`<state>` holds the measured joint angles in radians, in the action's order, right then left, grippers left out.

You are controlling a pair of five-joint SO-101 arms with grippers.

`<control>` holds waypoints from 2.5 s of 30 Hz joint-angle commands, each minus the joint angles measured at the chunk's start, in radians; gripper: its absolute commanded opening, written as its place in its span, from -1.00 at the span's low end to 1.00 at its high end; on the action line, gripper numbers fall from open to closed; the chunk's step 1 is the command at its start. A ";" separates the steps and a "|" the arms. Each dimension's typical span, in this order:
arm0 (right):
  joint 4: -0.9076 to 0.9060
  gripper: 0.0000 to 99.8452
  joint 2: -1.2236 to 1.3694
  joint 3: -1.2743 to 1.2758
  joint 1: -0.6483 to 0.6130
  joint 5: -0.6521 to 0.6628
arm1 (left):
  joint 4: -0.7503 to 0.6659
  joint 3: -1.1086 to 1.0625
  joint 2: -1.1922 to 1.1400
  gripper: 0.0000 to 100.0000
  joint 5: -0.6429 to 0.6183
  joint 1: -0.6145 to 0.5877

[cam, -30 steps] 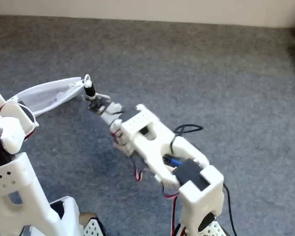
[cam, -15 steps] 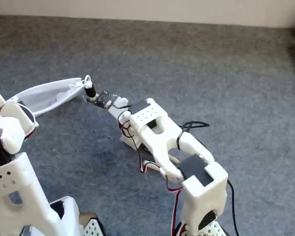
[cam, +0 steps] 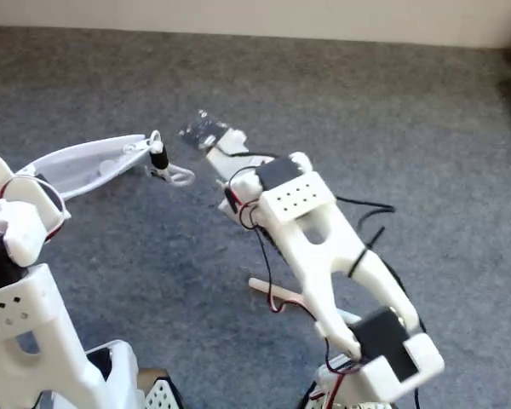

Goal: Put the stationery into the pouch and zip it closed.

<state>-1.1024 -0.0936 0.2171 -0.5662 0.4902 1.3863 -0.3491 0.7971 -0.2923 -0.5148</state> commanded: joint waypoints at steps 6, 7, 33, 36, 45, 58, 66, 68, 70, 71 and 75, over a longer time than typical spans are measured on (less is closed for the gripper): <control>-0.013 -0.99 -0.263 -0.012 0.087 -0.041 | -0.011 0.054 0.016 -0.99 -0.037 0.194; -0.015 -0.99 -0.286 -0.012 0.093 -0.051 | -0.011 0.058 0.016 -0.99 -0.038 0.206; -0.041 -0.99 -0.518 -0.007 0.191 -0.331 | -0.011 0.073 0.007 -0.99 -0.037 0.414; -0.039 -0.99 -0.496 0.058 0.231 -0.341 | -0.011 0.073 0.008 -0.99 -0.037 0.355; 0.183 -0.99 -0.420 0.334 0.236 -0.336 | -0.017 0.022 0.015 -0.99 -0.035 0.318; 0.189 -0.79 -0.303 0.395 0.249 -0.239 | -0.017 0.019 0.015 -0.99 -0.034 0.317; 0.191 -0.78 -0.174 0.397 0.262 -0.236 | -0.017 0.021 0.015 -0.99 -0.034 0.254; 0.193 -0.78 -0.128 0.395 0.262 -0.236 | -0.015 0.021 0.015 -0.99 -0.029 0.249; 0.223 -0.78 -0.073 0.360 0.259 -0.236 | -0.015 0.019 0.015 -0.99 -0.017 0.249; 0.237 -0.78 -0.041 0.337 0.255 -0.236 | -0.014 0.019 0.015 -0.99 -0.017 0.249; 0.245 -0.78 0.110 0.236 0.251 -0.241 | -0.014 0.019 0.015 -0.99 -0.015 0.249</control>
<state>-0.8753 -0.0384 0.5639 -0.3115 0.2386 1.3878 -0.3429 0.7956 -0.3168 -0.2447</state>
